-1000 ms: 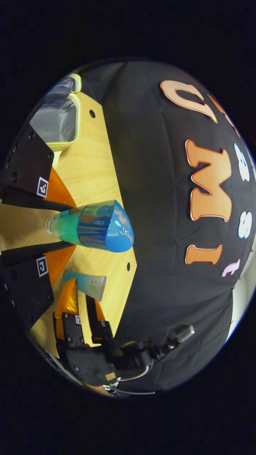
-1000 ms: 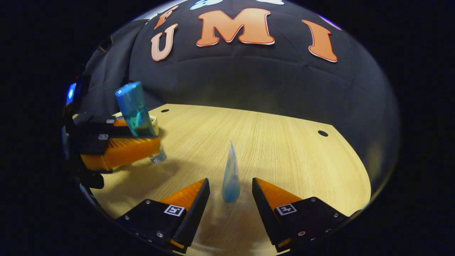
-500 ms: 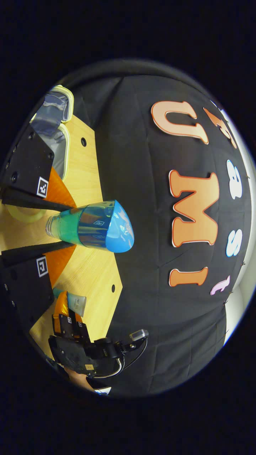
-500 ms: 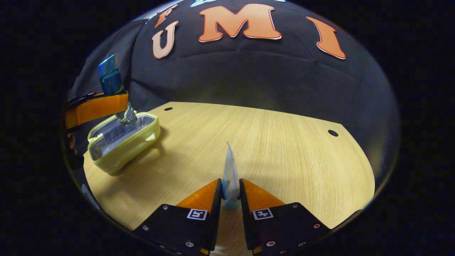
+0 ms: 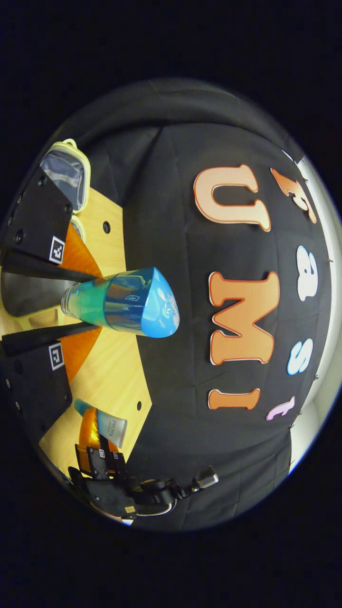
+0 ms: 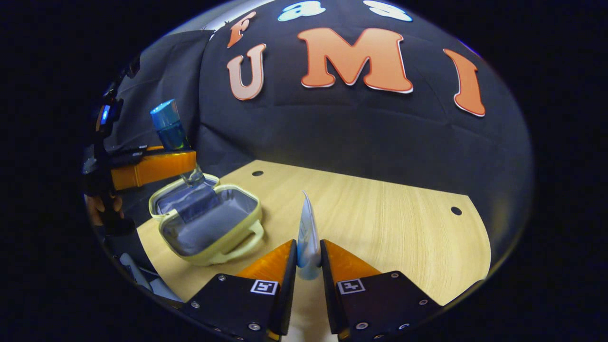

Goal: First open the suitcase, pack the skin care products into it, and then close the suitcase.

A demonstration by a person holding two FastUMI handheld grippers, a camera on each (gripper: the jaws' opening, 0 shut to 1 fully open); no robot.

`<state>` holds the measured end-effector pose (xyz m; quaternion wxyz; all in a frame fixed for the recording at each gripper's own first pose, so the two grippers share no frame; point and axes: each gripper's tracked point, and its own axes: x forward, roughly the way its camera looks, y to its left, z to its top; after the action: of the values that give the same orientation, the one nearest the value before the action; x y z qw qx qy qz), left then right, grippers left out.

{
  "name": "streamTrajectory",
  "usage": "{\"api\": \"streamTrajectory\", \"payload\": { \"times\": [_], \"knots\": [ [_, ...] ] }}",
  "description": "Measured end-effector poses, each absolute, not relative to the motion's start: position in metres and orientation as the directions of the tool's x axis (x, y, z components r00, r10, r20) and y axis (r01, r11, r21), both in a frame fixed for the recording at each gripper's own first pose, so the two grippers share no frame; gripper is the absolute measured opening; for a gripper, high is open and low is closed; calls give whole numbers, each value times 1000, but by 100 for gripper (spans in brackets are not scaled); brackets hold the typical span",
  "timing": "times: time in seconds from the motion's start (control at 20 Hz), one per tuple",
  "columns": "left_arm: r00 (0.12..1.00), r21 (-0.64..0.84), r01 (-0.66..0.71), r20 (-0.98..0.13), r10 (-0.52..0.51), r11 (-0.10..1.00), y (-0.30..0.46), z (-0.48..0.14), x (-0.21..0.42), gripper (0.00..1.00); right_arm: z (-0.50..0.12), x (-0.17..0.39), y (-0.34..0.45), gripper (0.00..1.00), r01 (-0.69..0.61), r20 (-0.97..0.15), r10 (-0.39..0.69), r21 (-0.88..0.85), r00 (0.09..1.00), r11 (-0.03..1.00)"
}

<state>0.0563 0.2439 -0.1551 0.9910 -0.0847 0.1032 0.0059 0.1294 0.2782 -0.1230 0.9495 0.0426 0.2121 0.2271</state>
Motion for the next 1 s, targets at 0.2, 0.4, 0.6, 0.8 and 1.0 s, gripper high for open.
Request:
{"api": "streamTrajectory", "payload": {
  "times": [0.2, 0.4, 0.6, 0.8, 1.0],
  "knots": [
    [973, -177, -49, -231, 7, 983, 288, -166, 44, 45, -95, 130, 311, 31, -426, -351, 469, 197, 810, 883],
    [962, -171, -43, -273, -5, 984, 322, -194, 36, 45, -86, 128, 346, 31, -420, -345, 470, 215, 812, 882],
    [936, -177, -3, -347, -59, 984, 341, -235, 32, 45, -87, 124, 380, 31, -398, -357, 463, 242, 811, 885],
    [888, -220, 28, -443, -125, 975, 348, -280, 32, 46, -86, 118, 413, 31, -386, -369, 463, 266, 806, 883],
    [829, -231, 34, -538, -156, 972, 347, -320, 35, 45, -90, 113, 437, 31, -411, -388, 495, 282, 778, 867]
  ]
}}
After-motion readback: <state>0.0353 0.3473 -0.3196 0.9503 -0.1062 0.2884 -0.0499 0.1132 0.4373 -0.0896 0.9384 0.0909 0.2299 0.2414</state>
